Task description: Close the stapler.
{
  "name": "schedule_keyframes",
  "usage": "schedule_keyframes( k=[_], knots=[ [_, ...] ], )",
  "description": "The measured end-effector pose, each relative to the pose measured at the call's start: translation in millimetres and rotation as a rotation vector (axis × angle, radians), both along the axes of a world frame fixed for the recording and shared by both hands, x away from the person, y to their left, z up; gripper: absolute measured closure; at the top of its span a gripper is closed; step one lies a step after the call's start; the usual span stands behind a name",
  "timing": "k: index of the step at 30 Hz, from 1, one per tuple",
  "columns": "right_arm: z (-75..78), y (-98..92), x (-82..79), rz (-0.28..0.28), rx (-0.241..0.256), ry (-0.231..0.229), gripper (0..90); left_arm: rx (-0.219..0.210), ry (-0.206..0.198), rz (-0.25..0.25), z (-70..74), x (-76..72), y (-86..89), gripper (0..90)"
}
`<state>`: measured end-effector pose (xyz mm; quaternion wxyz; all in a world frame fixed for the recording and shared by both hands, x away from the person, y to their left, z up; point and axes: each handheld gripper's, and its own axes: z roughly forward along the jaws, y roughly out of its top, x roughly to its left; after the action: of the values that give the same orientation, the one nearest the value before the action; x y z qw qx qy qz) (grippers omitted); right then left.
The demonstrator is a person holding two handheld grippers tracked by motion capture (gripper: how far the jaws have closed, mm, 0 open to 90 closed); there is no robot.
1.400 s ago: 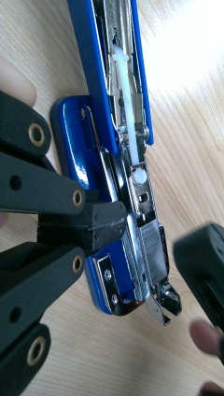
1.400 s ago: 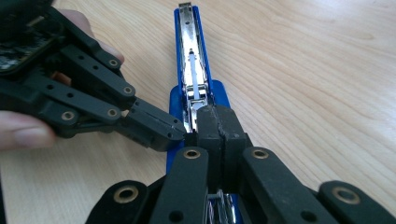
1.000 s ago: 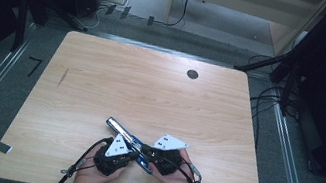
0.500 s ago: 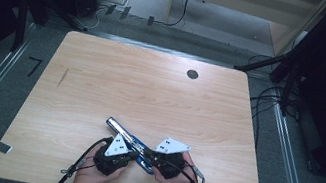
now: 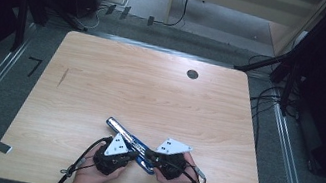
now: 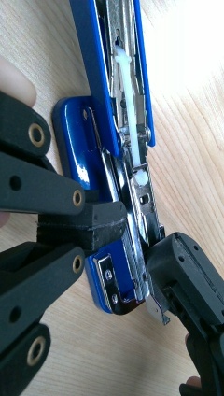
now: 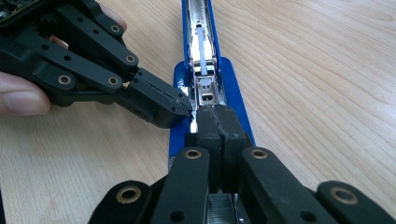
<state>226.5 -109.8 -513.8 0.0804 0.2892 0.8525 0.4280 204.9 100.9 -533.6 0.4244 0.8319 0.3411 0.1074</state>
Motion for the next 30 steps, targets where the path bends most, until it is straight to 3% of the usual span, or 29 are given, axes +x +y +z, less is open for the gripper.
schedule_keyframes(
  k=[4,11,13,17,22,27,30],
  knots=[
    [1.0,-0.2,-0.7,-0.010,0.001,-0.009,90.0,0.005,0.003,0.001,1.0,-0.4,1.1,90.0],
    [10.3,-2.8,-1.5,-0.043,0.066,-0.038,90.0,0.019,0.009,0.013,4.8,-2.0,7.0,90.0],
    [11.1,0.4,-2.1,-0.042,0.064,-0.040,90.0,0.034,0.006,0.032,5.5,-0.5,12.3,90.0],
    [12.8,8.3,-2.4,-0.031,0.057,-0.043,90.0,0.017,0.020,0.085,9.5,6.9,31.1,90.0],
    [13.7,21.6,2.1,-0.020,0.066,-0.033,90.0,0.030,0.026,0.145,9.2,16.6,49.3,90.0],
    [18.2,33.3,10.1,-0.016,0.068,-0.033,90.0,0.035,0.050,0.175,5.8,23.8,58.8,90.0],
    [20.7,43.0,16.6,-0.010,0.070,-0.031,90.0,0.044,0.045,0.195,5.4,25.9,60.3,90.0]
  ],
)
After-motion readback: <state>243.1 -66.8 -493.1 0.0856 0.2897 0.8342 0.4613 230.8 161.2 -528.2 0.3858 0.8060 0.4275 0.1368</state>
